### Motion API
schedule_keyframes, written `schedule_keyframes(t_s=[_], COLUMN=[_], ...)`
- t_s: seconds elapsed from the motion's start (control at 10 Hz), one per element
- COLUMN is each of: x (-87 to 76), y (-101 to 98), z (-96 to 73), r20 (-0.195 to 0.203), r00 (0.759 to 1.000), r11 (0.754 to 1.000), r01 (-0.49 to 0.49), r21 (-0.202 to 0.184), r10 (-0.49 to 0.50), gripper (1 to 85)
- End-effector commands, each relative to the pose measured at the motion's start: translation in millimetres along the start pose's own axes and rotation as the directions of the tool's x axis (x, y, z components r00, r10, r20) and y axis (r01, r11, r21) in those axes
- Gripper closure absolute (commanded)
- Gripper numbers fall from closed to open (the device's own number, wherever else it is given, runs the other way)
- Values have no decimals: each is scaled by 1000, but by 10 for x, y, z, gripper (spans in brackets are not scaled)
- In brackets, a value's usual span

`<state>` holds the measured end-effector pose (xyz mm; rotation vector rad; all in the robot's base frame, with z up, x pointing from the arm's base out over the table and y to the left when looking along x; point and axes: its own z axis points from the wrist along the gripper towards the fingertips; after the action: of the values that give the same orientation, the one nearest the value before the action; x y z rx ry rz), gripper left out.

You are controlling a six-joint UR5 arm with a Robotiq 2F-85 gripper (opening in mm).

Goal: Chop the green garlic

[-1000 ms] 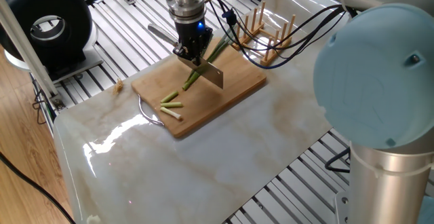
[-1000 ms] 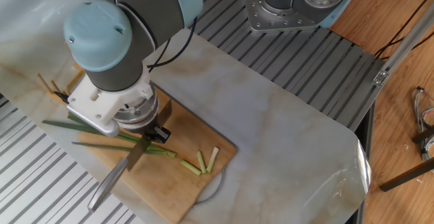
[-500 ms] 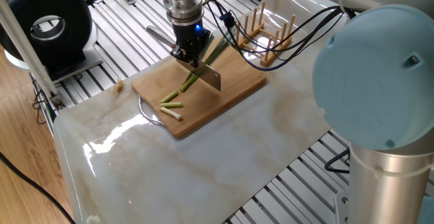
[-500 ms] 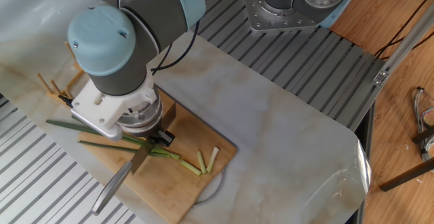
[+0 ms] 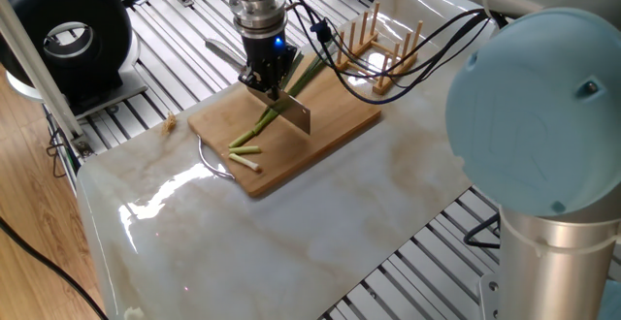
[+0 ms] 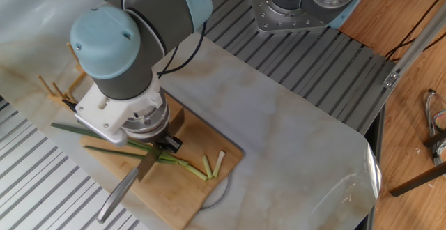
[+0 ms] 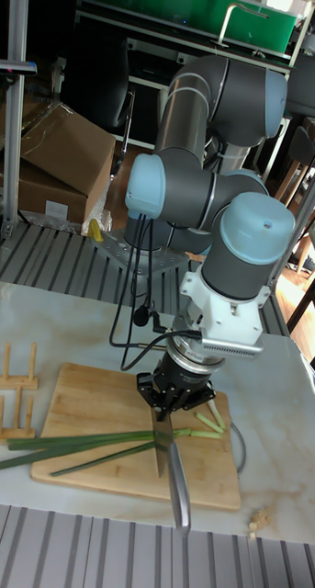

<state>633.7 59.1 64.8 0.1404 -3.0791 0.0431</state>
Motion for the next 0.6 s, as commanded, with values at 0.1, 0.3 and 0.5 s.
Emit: schedule_keyframes(t_s=[0.1, 0.3, 0.5], x=[-11, -15, -11], y=[140, 169, 170], z=[-6, -16, -18], r20=[3, 3, 2], r00=[1000, 1000, 1000], r11=[1000, 999, 999], r01=[-22, -23, -23], r21=[-19, -25, -25], r10=[22, 23, 23], gripper=[843, 843, 843])
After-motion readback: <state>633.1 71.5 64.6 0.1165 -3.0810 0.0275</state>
